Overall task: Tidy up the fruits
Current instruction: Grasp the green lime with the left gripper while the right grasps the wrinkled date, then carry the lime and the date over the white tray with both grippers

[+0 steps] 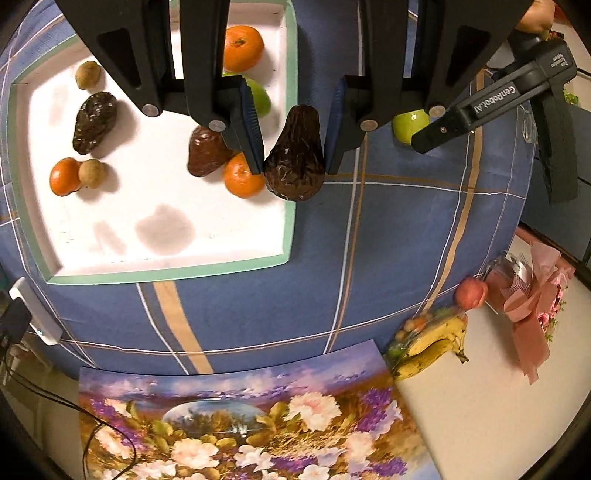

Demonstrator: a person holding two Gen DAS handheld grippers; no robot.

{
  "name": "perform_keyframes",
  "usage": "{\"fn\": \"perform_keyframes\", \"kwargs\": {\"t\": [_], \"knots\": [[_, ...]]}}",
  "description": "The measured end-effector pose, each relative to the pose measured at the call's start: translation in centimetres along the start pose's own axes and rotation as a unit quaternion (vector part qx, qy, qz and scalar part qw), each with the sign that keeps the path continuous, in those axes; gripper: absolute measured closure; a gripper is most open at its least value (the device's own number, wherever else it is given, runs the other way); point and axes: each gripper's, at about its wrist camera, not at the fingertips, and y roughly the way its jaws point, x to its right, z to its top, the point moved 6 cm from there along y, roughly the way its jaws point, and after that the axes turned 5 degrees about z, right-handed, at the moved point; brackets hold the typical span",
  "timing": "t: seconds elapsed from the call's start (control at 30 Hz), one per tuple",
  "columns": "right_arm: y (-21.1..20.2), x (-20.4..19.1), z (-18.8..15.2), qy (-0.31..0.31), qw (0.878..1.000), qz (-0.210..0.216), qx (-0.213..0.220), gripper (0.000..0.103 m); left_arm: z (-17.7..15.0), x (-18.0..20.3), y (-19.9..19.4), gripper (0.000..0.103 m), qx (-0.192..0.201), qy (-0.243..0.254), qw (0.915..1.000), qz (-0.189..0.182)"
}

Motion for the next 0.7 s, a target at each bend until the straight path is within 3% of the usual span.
{"fn": "perform_keyframes", "kwargs": {"t": [0.27, 0.43, 0.7], "knots": [[-0.2, 0.2, 0.0, 0.001, 1.0, -0.002, 0.001, 0.068, -0.6, 0.7, 1.2, 0.037, -0.019, 0.015, 0.9996, 0.013], [-0.2, 0.2, -0.1, 0.001, 1.0, -0.001, 0.001, 0.068, -0.9, 0.6, 1.4, 0.058, -0.022, 0.019, 0.9995, 0.015], [-0.4, 0.1, 0.0, 0.004, 1.0, 0.0, 0.004, 0.068, -0.5, 1.6, 0.8, 0.059, -0.005, 0.029, 0.9995, 0.008]]}}
